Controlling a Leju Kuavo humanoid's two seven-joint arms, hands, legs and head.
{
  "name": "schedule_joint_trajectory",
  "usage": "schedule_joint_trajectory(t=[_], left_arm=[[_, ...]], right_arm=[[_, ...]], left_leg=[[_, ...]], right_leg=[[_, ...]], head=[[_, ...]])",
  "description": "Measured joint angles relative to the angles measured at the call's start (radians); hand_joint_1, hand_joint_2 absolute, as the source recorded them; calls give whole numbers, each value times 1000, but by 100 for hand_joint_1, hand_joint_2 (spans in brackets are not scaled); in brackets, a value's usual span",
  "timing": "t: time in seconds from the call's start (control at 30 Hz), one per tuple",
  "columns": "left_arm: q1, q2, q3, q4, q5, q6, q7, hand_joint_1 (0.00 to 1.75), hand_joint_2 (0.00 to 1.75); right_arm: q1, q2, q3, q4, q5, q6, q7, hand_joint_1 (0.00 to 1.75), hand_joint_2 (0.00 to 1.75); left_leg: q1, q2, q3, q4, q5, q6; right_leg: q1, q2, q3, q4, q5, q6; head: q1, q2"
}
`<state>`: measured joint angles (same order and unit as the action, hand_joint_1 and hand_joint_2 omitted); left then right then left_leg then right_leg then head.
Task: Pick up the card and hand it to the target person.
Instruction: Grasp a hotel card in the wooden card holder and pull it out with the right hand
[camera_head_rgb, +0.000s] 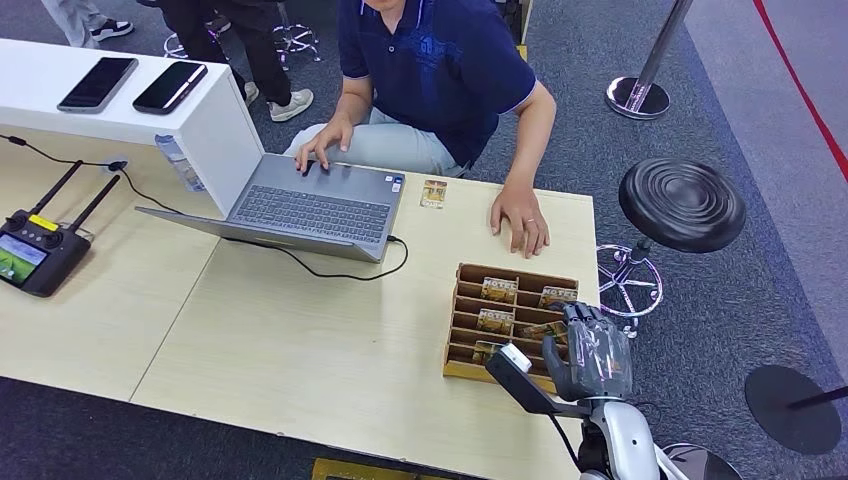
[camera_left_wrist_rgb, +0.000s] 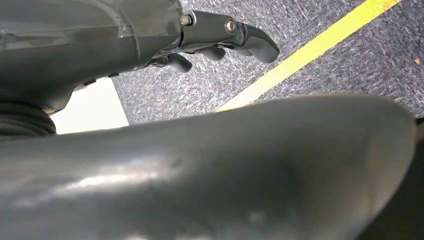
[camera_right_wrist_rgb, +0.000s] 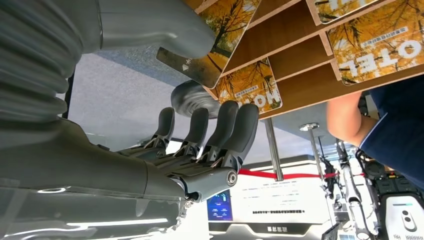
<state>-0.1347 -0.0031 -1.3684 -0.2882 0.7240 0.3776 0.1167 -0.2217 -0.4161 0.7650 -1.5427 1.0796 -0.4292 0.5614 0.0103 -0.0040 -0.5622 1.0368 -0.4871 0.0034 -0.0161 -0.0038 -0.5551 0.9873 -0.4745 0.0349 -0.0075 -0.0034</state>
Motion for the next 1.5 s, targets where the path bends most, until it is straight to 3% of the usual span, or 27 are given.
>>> schedule_joint_trajectory(t=[0.7, 1.5], left_arm=[[0, -1, 0, 1, 0, -1, 7, 0, 0], [0, -1, 0, 1, -1, -1, 5, 0, 0]], right_arm=[[0, -2, 0, 47, 6, 23, 34, 82, 175], [-1, -3, -6, 79, 3, -1, 39, 134, 175]], left_leg=[[0, 0, 0, 0, 0, 0], [0, 0, 0, 0, 0, 0]], right_leg=[[0, 0, 0, 0, 0, 0], [0, 0, 0, 0, 0, 0]], head=[[0, 0], [0, 0]])
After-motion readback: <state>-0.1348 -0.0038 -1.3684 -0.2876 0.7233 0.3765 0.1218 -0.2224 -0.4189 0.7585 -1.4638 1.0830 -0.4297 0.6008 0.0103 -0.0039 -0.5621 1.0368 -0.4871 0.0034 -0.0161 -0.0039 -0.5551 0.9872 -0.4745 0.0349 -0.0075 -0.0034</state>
